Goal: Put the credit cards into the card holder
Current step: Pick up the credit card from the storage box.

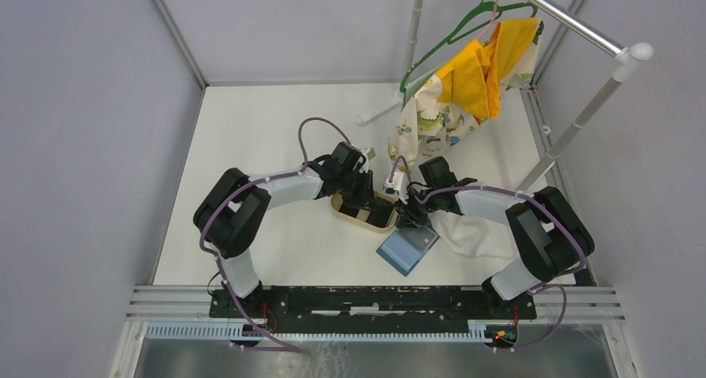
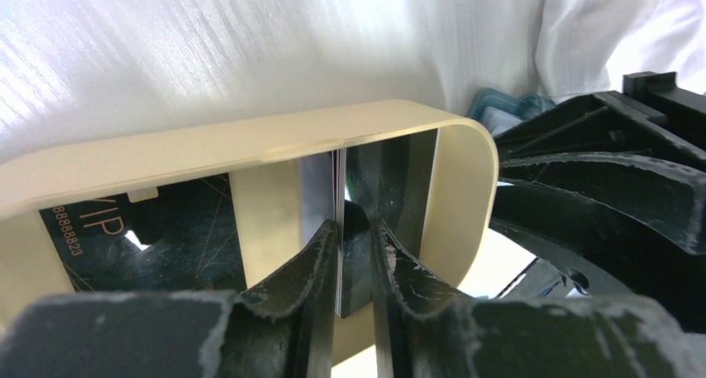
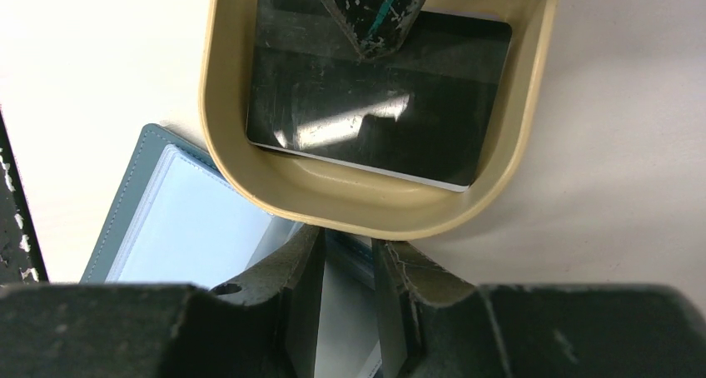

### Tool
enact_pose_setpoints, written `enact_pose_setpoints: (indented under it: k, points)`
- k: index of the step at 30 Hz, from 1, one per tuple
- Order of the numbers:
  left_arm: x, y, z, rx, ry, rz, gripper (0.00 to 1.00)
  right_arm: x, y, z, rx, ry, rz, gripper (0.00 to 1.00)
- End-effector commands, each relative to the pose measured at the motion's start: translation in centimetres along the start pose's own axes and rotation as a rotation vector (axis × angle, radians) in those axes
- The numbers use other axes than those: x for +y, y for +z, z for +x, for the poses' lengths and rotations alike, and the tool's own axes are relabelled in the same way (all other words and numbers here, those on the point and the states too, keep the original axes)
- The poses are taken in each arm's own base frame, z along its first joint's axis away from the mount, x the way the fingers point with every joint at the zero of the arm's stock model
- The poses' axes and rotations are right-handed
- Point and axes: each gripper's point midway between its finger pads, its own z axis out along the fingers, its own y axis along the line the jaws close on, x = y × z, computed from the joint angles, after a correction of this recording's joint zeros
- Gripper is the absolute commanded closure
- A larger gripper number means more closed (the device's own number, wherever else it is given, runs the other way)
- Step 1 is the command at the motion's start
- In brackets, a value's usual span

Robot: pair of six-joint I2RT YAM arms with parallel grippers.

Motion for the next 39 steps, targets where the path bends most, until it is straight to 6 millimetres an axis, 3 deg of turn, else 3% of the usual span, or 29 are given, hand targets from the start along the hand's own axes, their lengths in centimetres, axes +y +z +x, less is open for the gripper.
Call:
enact_pose_setpoints:
  k: [1,11,25,32,39]
  points:
    - [-4.6,-2.1,-2.2,-0.073,0.003,0.172,0.74,-0.5,0.0,-2.1,-0.051,-0.044,-0.003,0.67]
    - [-4.6,-1.7,-1.8,-0.059,-0.014,0.200,0.74,-0.4,0.0,-2.0,-0.049,-0.042,-0.004,0.67]
    - [-5.6,-1.0,-1.4,-0.030,-0.025,0.287,0.65,-0.4,0.0,-2.0,-0.050,-0.045,-0.005,0.67]
    - [-3.5,-0.4,-1.2,-0.027,-0.034,0.169,0.58,-0.4,0.0,-2.1,-0.052,-0.047,-0.005,0.67]
    - [-3.5,0.1,-1.0,-0.005,-0.030,0.178,0.55,-0.4,0.0,-2.1,-0.052,-0.047,-0.004,0.67]
